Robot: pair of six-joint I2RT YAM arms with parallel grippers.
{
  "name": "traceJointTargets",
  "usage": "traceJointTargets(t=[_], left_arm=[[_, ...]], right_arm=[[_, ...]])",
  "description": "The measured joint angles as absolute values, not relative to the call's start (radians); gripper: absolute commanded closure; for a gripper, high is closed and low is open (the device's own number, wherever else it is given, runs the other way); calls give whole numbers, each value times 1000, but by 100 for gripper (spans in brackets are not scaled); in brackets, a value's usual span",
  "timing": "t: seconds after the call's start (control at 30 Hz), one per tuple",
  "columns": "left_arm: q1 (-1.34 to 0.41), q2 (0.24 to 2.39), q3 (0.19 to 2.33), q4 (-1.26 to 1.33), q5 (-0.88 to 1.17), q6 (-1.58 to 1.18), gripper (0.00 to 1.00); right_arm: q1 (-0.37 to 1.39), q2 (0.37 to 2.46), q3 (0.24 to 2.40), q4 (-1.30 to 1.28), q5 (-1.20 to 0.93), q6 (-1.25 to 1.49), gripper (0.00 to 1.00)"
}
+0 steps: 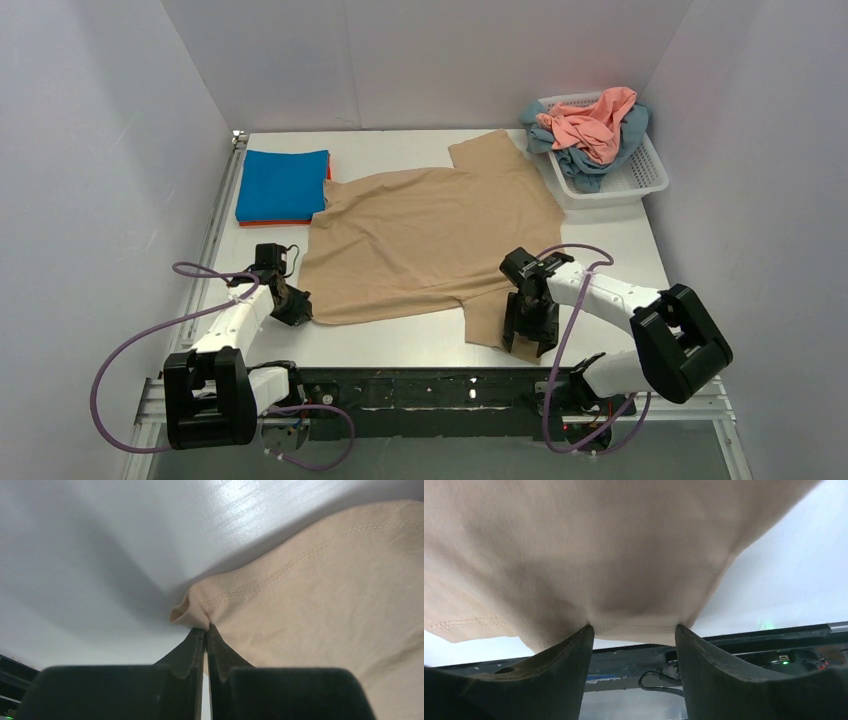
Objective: Fold and stack the t-shirts
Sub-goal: Grab the side of the flattened tshirt closest away from the robot with both arms, then fold the flattened tshirt in 1/3 of the way
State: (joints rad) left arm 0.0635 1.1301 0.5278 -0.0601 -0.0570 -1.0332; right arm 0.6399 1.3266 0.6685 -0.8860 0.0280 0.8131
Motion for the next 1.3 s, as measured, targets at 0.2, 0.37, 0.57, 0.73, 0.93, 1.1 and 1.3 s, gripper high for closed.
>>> traceJointTargets(t=[0.2, 0.37, 0.57, 0.73, 0.93, 1.1, 1.3], left_arm=[[64, 1131, 528, -61, -54, -1033, 100], [64, 1132, 528, -61, -54, -1034, 100], [64, 1132, 528, -61, -54, -1033, 100], [64, 1125, 528, -76, -52, -1033, 100], [64, 1021, 489, -192, -28, -1032, 100], [63, 859, 461, -333, -10, -1034, 100], [63, 705, 455, -460, -10, -1045, 100]], right_arm=[[641, 1369, 678, -865, -8, 817, 36], [641, 1399, 694, -862, -38, 811, 42], [641, 1415, 715, -826, -62, 807, 93], [641, 1390, 719, -851, -54, 805, 99], [641, 1177, 719, -1020, -115, 785, 99], [651, 1035, 746, -1209, -212, 779, 99], [657, 956, 763, -1327, -303, 778, 99]])
